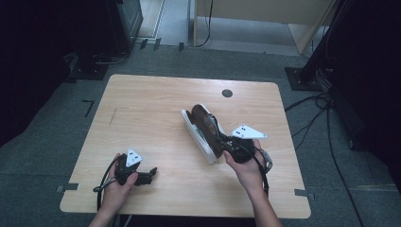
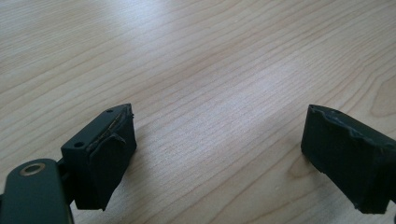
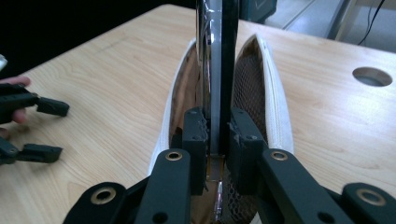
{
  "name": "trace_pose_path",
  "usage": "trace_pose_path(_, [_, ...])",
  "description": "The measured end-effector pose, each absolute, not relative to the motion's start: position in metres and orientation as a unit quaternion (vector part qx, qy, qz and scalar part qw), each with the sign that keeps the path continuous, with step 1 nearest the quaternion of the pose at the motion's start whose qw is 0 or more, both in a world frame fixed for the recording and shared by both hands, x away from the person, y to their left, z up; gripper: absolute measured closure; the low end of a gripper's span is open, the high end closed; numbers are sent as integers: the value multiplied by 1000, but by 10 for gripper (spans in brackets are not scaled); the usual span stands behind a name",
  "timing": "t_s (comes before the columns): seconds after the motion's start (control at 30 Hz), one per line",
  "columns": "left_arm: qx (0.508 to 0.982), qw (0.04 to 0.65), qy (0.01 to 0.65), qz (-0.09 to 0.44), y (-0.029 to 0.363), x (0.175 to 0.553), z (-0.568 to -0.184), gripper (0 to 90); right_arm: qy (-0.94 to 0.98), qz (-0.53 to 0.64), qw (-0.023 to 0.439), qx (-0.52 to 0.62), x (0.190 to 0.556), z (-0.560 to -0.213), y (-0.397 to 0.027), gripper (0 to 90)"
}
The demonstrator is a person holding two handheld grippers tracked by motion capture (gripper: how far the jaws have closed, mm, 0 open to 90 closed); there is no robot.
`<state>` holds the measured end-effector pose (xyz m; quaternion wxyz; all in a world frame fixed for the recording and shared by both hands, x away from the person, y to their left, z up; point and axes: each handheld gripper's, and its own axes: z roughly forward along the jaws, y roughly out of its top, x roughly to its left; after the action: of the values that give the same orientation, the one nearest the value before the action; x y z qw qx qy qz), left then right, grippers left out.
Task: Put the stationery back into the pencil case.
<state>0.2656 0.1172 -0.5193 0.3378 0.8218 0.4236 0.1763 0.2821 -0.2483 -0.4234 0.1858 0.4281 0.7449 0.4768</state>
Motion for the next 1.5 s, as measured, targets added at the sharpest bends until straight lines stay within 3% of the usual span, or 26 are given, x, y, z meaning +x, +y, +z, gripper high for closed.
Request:
trace_pose_path(0.77, [823,337,422,176,117,266,-519,102,771,398,149,474,305,-460,-224,791])
trace_pose_path(1.5, [824,337,421,175,117,266,-519,102,781,377,124,482,311,-468,-220,784])
